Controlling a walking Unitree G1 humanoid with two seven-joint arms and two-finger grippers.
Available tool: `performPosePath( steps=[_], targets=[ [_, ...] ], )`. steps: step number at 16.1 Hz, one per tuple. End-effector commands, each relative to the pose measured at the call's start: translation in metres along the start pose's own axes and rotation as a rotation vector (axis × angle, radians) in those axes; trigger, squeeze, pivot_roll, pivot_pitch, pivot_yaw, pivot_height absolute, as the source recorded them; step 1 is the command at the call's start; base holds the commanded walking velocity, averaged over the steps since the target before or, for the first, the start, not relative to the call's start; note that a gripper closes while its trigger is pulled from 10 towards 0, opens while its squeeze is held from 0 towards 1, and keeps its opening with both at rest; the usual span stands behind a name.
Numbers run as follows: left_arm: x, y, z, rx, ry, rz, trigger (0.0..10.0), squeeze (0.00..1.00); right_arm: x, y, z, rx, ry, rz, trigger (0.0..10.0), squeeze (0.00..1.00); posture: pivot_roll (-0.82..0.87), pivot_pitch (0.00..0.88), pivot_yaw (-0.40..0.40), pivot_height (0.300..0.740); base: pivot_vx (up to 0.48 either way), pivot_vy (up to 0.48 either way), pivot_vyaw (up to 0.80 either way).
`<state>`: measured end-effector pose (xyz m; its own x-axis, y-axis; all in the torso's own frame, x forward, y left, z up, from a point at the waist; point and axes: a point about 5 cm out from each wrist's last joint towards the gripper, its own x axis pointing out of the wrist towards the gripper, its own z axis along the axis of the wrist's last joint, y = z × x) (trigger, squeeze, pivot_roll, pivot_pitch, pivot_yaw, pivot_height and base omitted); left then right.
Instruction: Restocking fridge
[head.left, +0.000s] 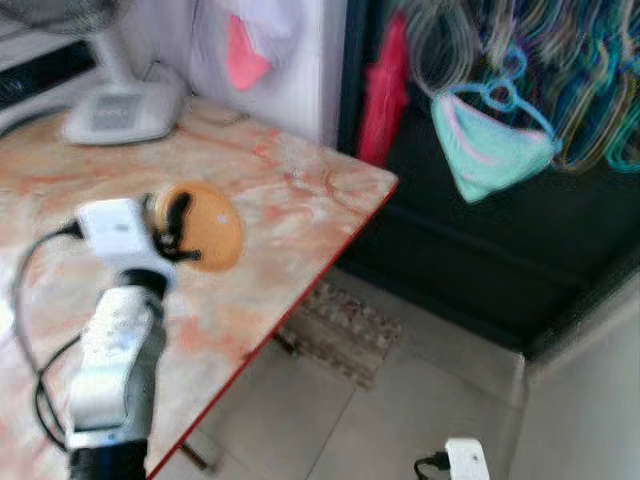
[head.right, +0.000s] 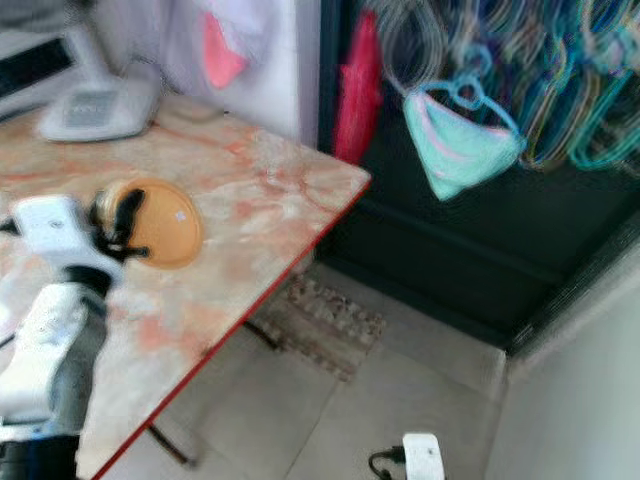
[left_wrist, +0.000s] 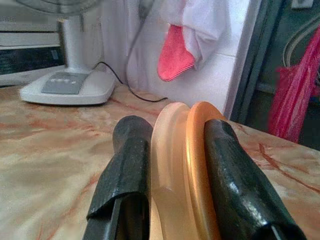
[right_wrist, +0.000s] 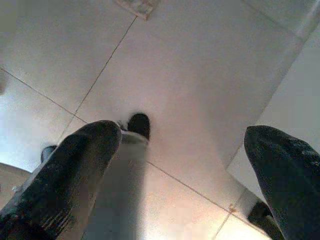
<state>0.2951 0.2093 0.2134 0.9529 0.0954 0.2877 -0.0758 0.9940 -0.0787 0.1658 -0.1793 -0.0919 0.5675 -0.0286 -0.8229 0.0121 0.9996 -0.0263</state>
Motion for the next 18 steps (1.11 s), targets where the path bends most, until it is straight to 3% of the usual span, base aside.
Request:
performPosePath(
  steps=[1,5,18],
  targets=[
    [0.0014,-0.0080,0.0004,-0.016,-0.008,-0.024,10.0,0.00,-0.0016,-0.0072,-0.0054,-0.007,0.019,-0.015,10.0,0.00,0.16,0.135,0.008,0.740,0.000,0.000,-0.80],
    [0.0003,-0.0085,-0.0004,-0.004,-0.009,-0.025,10.0,0.00,-0.0018,-0.0081,-0.0061,-0.011,0.020,-0.015,10.0,0.00,0.15,0.137,0.006,0.740,0.000,-0.267,-0.80],
    [0.0000,-0.0102,-0.0081,-0.027,0.016,-0.033,10.0,0.00,-0.0034,-0.0133,-0.0109,-0.020,0.035,-0.010,10.0,0.00,0.15,0.134,0.005,0.740,0.000,0.000,-0.80]
  ],
)
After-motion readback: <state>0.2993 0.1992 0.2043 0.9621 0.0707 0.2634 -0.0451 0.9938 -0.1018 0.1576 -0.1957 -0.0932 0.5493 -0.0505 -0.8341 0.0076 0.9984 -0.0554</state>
